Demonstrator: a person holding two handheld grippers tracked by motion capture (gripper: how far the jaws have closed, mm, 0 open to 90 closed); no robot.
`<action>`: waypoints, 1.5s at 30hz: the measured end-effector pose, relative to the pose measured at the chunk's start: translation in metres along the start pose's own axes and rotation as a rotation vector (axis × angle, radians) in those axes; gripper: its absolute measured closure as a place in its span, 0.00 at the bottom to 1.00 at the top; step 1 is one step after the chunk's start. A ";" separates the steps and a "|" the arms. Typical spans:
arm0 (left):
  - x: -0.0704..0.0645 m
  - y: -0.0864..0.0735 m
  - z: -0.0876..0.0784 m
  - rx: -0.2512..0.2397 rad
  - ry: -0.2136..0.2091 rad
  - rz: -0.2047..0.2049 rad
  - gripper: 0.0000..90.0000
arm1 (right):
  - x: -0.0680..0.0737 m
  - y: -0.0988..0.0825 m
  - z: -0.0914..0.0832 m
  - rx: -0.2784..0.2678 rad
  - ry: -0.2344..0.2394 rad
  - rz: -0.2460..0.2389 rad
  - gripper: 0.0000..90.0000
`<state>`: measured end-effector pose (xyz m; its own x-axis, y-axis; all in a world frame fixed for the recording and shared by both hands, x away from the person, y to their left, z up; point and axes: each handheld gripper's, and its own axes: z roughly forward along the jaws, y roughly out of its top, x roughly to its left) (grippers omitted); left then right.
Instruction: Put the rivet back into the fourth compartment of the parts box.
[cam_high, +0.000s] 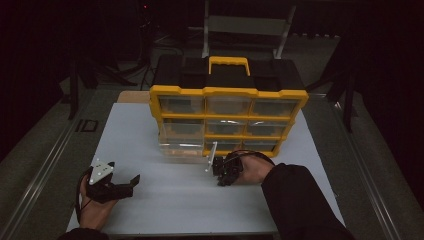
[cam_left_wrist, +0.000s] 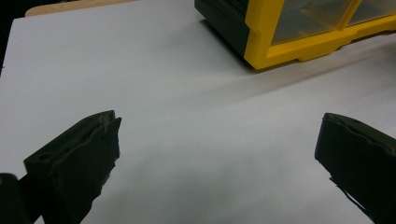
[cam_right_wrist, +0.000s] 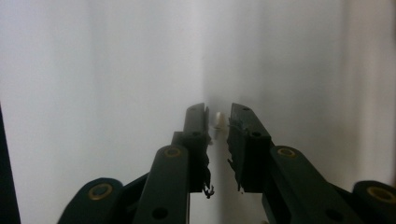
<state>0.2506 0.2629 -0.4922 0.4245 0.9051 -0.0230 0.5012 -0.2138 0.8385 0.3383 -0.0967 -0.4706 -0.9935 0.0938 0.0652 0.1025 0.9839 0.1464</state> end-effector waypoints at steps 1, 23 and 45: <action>0.000 0.000 0.000 0.000 0.000 0.000 0.00 | 0.000 0.000 0.003 0.014 -0.004 -0.004 0.84; 0.000 0.000 0.000 0.004 0.002 0.002 0.01 | -0.001 -0.004 -0.050 -0.108 -0.082 -0.055 0.92; 0.000 0.000 0.001 0.005 0.000 0.004 0.01 | -0.009 0.019 -0.168 -0.682 -0.193 0.022 0.93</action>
<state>0.2518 0.2618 -0.4926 0.4265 0.9043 -0.0196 0.5031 -0.2192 0.8360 0.3581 -0.1044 -0.3024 -0.9756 0.1996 -0.0917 0.0686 0.6731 0.7363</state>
